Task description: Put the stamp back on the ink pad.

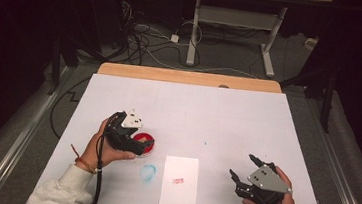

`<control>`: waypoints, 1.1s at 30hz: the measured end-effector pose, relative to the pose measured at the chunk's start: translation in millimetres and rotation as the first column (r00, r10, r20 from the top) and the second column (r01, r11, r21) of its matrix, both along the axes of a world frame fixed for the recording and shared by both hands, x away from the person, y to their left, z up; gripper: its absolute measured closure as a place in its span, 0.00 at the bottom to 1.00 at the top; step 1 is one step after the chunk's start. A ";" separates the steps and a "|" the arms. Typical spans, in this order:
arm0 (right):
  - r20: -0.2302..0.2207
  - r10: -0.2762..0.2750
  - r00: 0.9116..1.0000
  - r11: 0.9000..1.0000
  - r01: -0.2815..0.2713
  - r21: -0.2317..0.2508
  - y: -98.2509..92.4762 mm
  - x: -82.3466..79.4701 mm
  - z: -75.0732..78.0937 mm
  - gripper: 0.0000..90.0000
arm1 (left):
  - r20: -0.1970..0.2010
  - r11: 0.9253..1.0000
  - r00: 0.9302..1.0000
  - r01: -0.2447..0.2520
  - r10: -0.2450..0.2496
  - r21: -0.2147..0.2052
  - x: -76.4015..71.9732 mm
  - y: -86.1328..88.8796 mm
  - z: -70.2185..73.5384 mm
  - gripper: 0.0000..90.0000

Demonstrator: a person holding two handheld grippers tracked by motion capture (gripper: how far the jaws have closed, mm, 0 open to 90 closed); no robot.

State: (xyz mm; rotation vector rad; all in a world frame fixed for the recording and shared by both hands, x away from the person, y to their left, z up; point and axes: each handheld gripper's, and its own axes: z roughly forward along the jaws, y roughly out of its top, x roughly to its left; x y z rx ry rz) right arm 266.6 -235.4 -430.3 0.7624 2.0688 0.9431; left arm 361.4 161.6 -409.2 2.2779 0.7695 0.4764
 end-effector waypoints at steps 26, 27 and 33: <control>0.006 0.024 1.000 1.000 -0.024 0.020 0.6 -2.7 1.6 0.31 | 0.292 0.997 0.954 0.074 -0.066 -0.016 -42.8 -3.1 10.5 0.19; 0.004 0.025 1.000 0.999 -0.026 0.024 0.8 -3.2 1.8 0.30 | 0.307 0.997 0.949 0.074 -0.065 -0.017 -45.0 -2.6 9.3 0.19; 0.011 0.031 0.999 0.999 -0.032 0.032 0.1 -3.5 2.6 0.29 | 0.354 0.998 0.934 0.061 -0.045 -0.034 -51.8 3.6 2.5 0.18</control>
